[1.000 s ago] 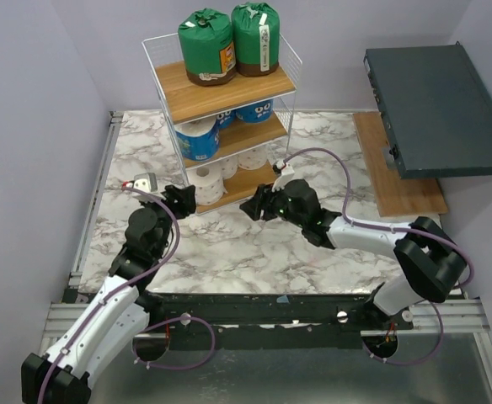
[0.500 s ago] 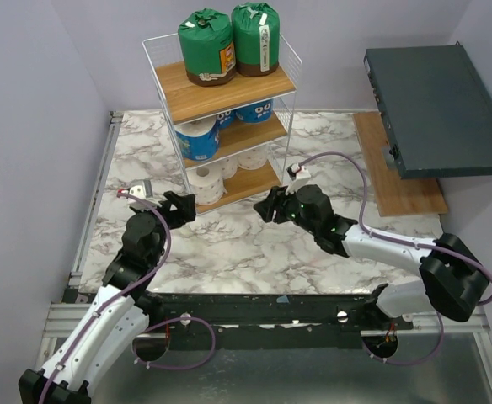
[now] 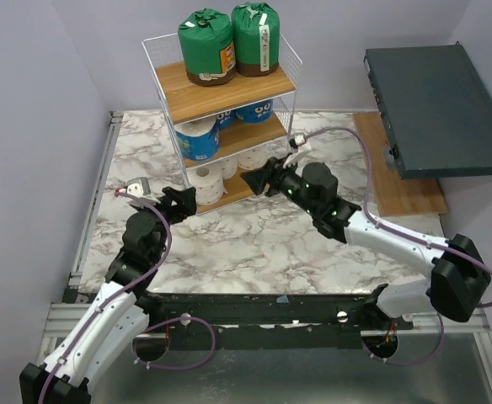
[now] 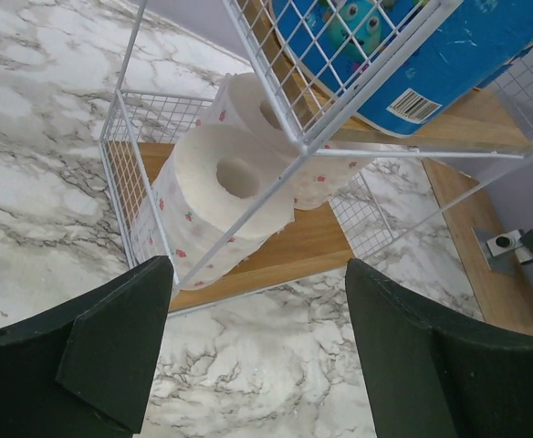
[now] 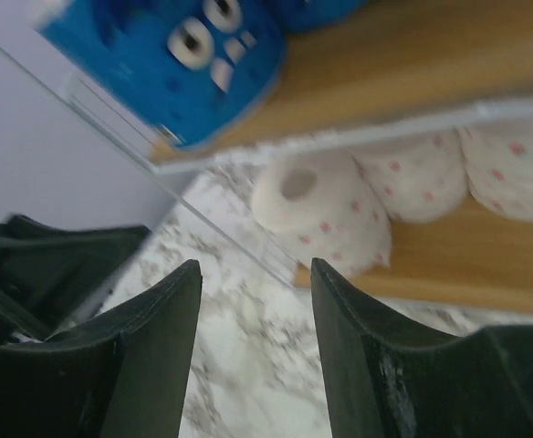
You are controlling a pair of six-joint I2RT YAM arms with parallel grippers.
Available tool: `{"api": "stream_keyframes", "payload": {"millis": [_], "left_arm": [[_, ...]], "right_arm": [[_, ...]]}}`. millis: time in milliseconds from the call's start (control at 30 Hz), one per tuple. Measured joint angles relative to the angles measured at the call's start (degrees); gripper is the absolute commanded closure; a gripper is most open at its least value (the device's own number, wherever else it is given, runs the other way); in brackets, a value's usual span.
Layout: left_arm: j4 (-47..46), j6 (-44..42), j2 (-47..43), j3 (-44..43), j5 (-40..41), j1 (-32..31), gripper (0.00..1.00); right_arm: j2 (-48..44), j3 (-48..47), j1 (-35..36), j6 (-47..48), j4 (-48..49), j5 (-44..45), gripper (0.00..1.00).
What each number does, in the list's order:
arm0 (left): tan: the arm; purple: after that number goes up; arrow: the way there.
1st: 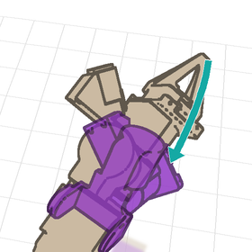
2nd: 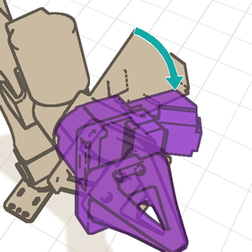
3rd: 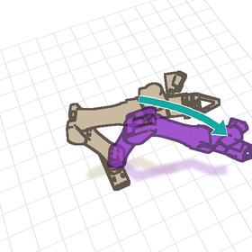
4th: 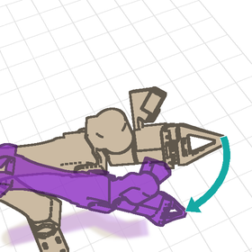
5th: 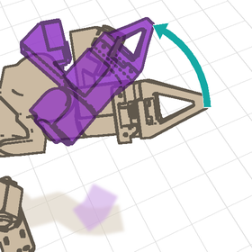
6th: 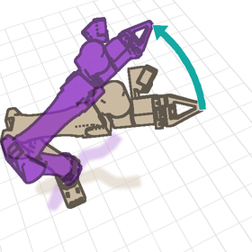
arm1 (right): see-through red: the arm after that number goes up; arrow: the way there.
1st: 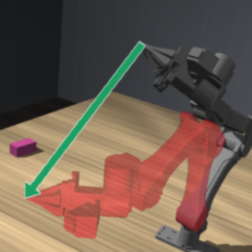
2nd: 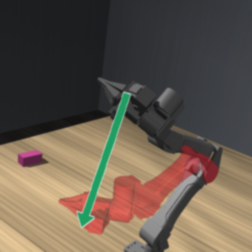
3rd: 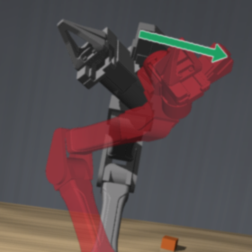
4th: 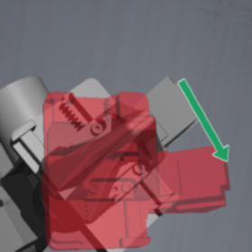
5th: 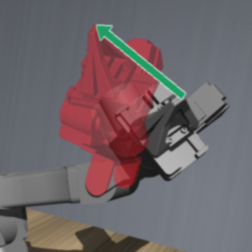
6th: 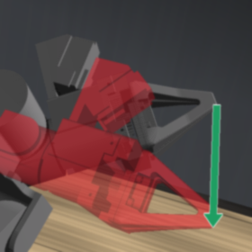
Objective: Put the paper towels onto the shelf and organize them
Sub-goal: Adjust the paper towel on the shelf.
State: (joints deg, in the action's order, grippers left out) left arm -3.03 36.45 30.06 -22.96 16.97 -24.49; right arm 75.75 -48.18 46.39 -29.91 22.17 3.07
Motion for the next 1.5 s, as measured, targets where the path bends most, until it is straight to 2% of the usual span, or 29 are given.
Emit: {"api": "stream_keyframes", "payload": {"millis": [100,267,500,800,900,967,1167,1500], "left_arm": [[-3.08,-0.22,3.93,-0.2,0.07,0.0,0.23],[-6.01,-1.18,10.43,-1.77,0.09,0.0,0.29],[-9.92,-1.92,13.42,-1.79,0.59,0.0,0.34],[-12.55,-3.02,14.99,-1.99,1.68,0.0,0.54],[-13.14,-3.02,16.13,-2.12,1.81,0.0,0.57],[-13.27,-3.02,16.61,-2.12,1.86,0.0,0.59],[-13.92,-2.99,16.87,-2.12,1.86,0.0,0.73],[-14.49,-3.02,16.9,-2.12,1.42,0.02,0.89]], "right_arm": [[4.98,-9.33,0.0,0.07,1.97,-2.78,0.47],[11.61,-16.09,0.0,-0.37,5.09,-5.14,0.51],[19.37,-17.68,0.07,-1.66,7.63,-5.29,0.53],[20.37,-17.55,0.15,-2.64,15.58,-5.33,0.54],[20.37,-17.35,0.15,-2.64,17.44,-5.33,0.55],[20.37,-17.35,0.15,-2.62,17.73,-5.33,0.56],[20.55,-17.68,0.24,-2.6,17.81,-5.29,0.59],[24.26,-21.38,0.42,-2.62,17.59,-5.27,0.63]]}}
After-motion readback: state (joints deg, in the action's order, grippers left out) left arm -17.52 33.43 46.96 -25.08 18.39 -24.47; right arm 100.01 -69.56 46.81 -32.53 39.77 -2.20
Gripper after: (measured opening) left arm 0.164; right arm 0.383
